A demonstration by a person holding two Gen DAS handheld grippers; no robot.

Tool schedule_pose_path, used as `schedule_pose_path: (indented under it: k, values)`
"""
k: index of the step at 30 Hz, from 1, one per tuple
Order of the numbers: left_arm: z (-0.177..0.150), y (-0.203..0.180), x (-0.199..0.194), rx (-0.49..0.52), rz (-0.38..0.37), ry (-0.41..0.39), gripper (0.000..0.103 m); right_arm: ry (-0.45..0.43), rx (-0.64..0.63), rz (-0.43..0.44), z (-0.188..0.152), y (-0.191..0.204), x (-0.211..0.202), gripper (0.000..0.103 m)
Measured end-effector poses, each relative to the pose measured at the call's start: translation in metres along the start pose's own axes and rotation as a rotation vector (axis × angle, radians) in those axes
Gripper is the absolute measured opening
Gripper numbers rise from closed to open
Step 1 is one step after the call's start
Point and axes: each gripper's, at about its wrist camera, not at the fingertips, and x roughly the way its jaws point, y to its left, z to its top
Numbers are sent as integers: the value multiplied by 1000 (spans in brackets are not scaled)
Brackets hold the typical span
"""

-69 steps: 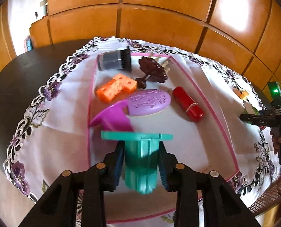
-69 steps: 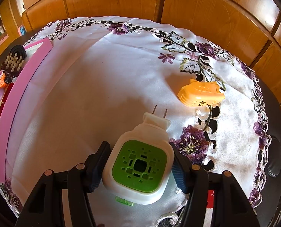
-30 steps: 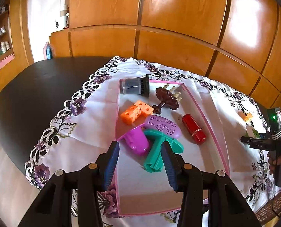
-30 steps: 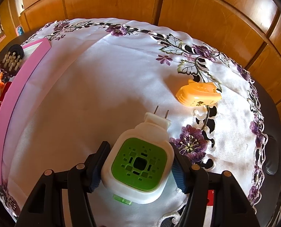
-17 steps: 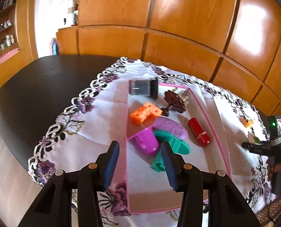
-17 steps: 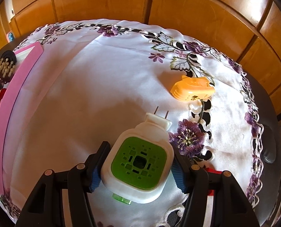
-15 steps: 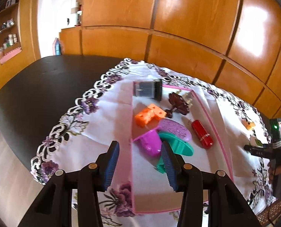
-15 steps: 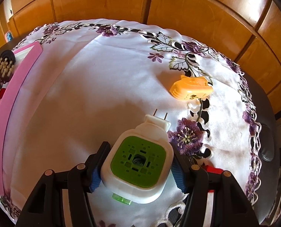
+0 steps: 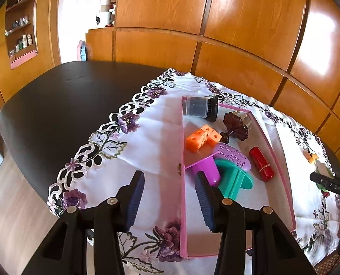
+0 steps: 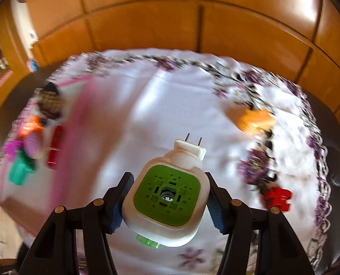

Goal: Organize rigid objects
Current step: 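Carry the green-white box into the tray and release with the right gripper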

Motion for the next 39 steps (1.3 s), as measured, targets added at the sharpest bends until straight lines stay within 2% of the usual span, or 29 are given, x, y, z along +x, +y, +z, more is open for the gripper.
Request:
schedule_pose_path:
  k: [6, 14, 20, 23, 27, 36, 39]
  values:
    - [-1, 0, 0, -1, -5, 5, 47, -48, -121, 142, 1, 70, -21, 61]
    - [-3, 0, 3, -4, -10, 14, 47, -18, -211, 264, -9, 137, -17, 61]
    - [-5, 0, 7, -4, -13, 27, 47, 57, -274, 293, -19, 170, 7, 61]
    - [-7, 1, 9, -7, -15, 37, 47, 105, -341, 258, -29, 187, 20, 62]
    - [-8, 0, 10, -4, -20, 41, 47, 149, -336, 269, -36, 190, 30, 62]
    - [-8, 0, 11, -3, -23, 42, 47, 92, -267, 300, -33, 177, 14, 62]
    - [-9, -1, 11, 1, -25, 44, 47, 80, -276, 308, -33, 178, 9, 58]
